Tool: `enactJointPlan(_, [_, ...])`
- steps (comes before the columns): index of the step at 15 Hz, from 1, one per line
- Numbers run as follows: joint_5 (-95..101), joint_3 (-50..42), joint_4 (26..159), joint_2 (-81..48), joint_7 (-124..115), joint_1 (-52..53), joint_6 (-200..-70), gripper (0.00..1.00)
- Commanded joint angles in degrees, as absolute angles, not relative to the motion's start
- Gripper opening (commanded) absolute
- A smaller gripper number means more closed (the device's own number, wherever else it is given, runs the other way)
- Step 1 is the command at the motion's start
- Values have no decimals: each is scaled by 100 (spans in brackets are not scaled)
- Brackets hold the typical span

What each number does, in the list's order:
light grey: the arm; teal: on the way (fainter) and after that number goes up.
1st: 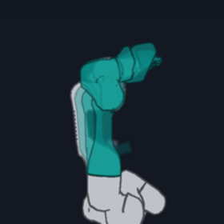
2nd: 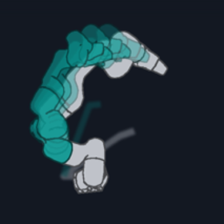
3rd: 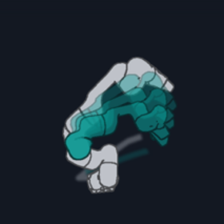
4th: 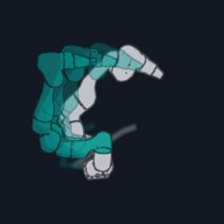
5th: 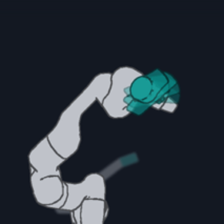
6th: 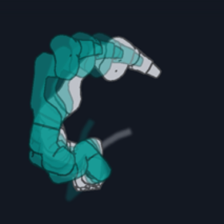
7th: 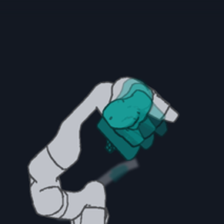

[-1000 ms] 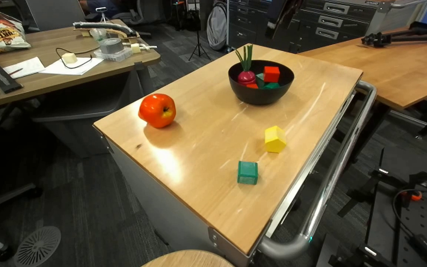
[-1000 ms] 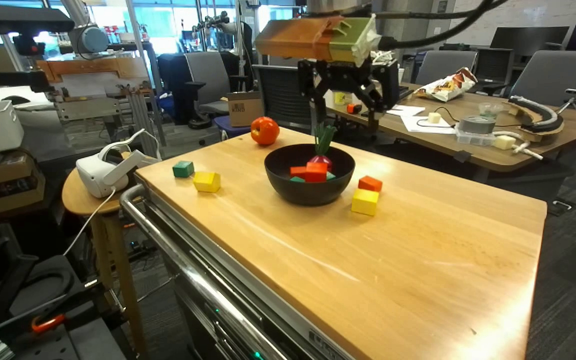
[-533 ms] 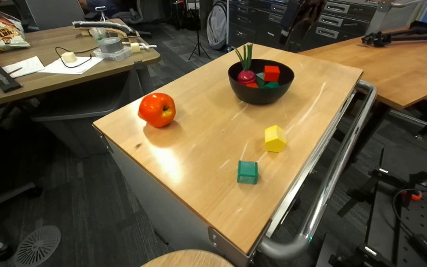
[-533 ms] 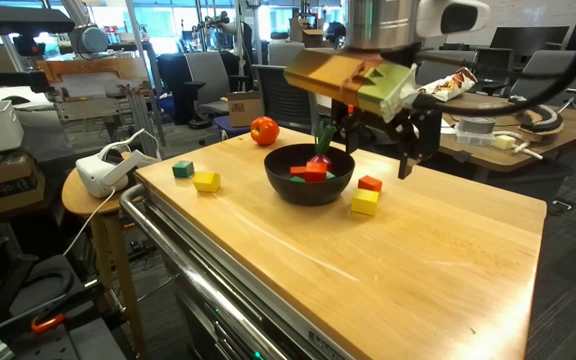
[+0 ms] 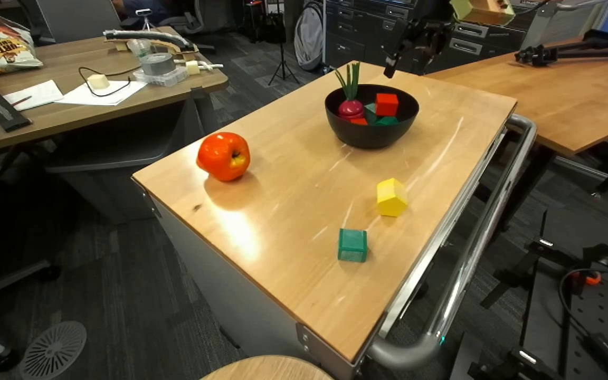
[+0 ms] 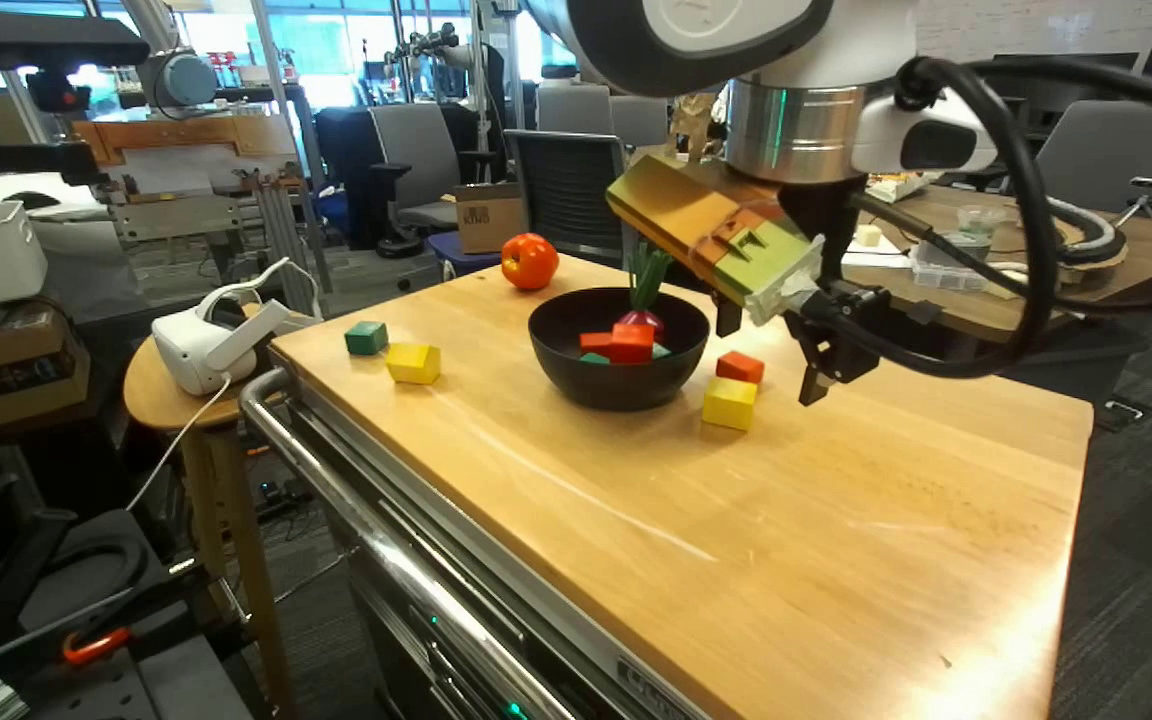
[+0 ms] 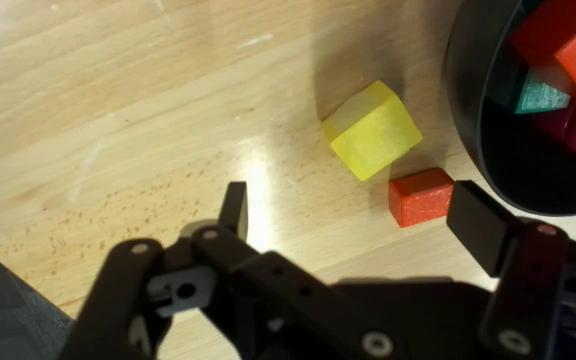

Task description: Put the objects that are near the edge away from you in the bowl except the apple which you must move to the left, then put the rest of the blocks one at a time in the bowl, then move the apple to the right

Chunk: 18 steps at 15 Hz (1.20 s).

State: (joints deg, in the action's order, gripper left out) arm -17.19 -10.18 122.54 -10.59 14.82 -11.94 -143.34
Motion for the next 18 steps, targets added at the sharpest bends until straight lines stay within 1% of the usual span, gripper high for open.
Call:
enactJointPlan(1, [-1815, -880, 11934, -1390, 1266, -1269, -14391, 100])
enactJointPlan(10, [-1533, -788, 11720, -1908, 793, -1225, -14270, 100])
enactJointPlan(11, [-1504, -772, 11694, -1933, 774, -1217, -14215, 97])
enactJointPlan(12, [-1504, -739, 11671, -1940, 827, -1231, -14136, 75])
enactJointPlan(14, [-1370, -756, 11637, -1925, 778, -1207, -14027, 71])
enactJointPlan(15, [-1323, -769, 11611, -1917, 735, -1204, -13984, 61])
enactJointPlan(18, [-1148, -805, 11553, -1914, 610, -1196, -13788, 38])
